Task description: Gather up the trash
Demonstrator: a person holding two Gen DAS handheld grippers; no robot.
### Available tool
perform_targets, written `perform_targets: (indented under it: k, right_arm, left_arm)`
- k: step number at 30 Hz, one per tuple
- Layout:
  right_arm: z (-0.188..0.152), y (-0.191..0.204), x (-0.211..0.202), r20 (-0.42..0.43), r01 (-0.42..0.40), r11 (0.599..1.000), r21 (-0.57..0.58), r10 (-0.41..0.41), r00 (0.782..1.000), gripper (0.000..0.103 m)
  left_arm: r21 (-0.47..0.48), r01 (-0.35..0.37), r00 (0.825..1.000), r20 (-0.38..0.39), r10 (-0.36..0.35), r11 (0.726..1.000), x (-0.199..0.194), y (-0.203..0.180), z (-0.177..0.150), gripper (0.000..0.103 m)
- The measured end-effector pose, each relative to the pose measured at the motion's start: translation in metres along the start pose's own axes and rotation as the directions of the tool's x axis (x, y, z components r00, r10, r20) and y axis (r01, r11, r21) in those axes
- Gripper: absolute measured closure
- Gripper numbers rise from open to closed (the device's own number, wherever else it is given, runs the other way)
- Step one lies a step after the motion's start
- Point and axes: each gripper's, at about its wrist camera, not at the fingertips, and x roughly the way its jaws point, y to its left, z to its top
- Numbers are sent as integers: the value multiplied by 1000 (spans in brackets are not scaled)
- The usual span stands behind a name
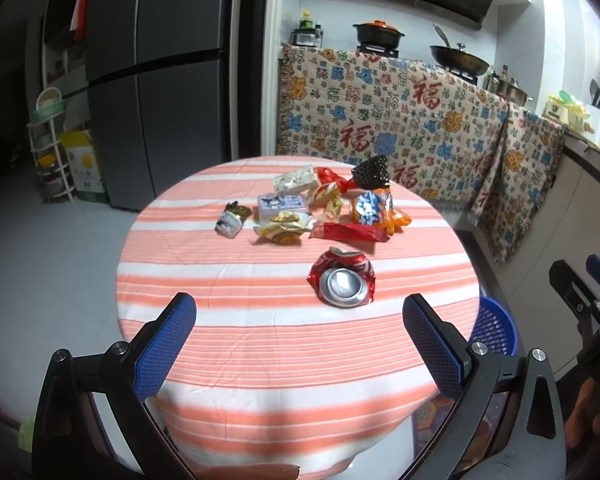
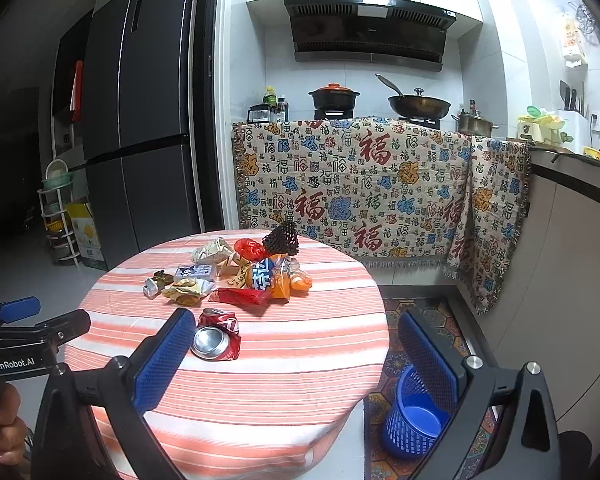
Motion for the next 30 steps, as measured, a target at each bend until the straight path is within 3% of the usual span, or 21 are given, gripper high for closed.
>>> perform_targets:
  k: [30]
  right_arm:
    - [2, -3, 12, -11, 11, 1000, -7, -11, 1000, 0]
  left_arm:
    - [6, -17, 1000, -1, 17, 1000, 12, 0, 6, 0]
